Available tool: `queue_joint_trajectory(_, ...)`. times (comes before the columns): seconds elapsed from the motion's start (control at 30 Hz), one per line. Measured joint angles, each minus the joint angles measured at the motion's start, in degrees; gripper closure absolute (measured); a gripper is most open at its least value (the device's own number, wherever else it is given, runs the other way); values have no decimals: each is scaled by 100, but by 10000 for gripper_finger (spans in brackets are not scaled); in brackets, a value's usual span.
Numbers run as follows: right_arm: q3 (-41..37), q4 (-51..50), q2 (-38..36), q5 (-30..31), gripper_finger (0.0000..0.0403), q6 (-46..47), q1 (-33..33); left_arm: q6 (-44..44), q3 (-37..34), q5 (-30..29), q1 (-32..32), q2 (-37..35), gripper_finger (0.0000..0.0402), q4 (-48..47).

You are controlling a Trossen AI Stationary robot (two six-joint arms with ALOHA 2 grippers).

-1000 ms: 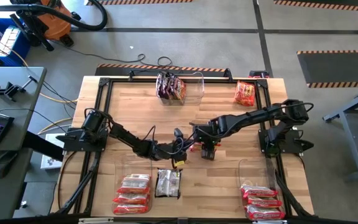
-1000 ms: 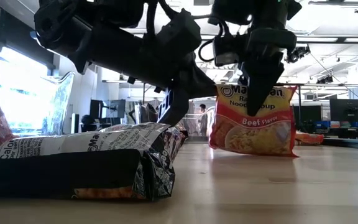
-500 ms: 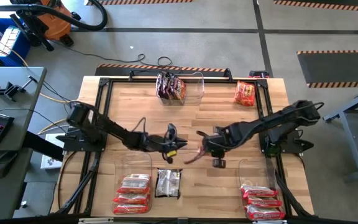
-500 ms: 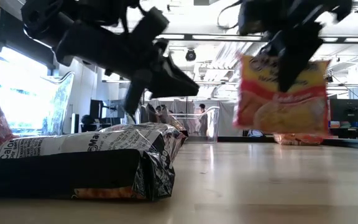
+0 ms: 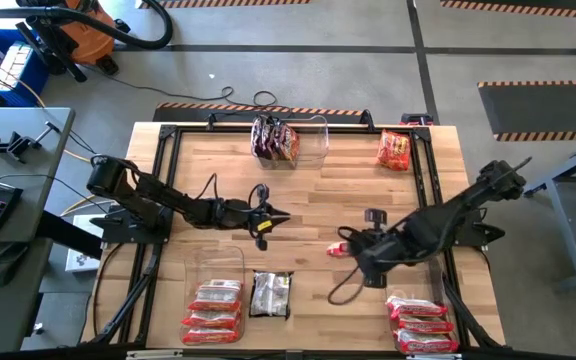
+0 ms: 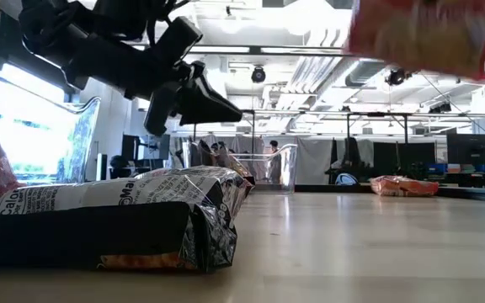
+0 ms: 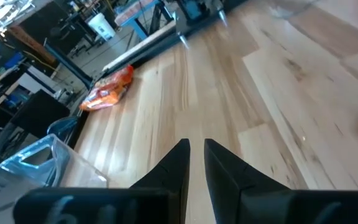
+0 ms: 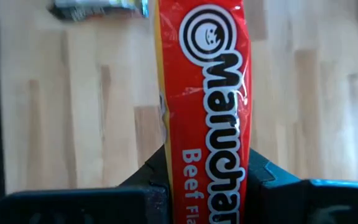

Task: Sort Maruchan noodles
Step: Put the red noodle pack into the bottom right transparent bin

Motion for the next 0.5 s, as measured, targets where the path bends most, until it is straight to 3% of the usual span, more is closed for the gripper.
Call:
queue_joint_trajectory(0.17,351,-923,-1,151,328,1184,691,0,-74,-23,55,1,362,-4)
queue_joint_trajectory(0.37,-56,-1500,7,-339,328,3077,1661,1,-81,-27,112,1,362,-2)
queue_joint_trajectory(0.5,-335,-1496,7,-383,328,3703,2189,2,-81,-29,109,1,362,0)
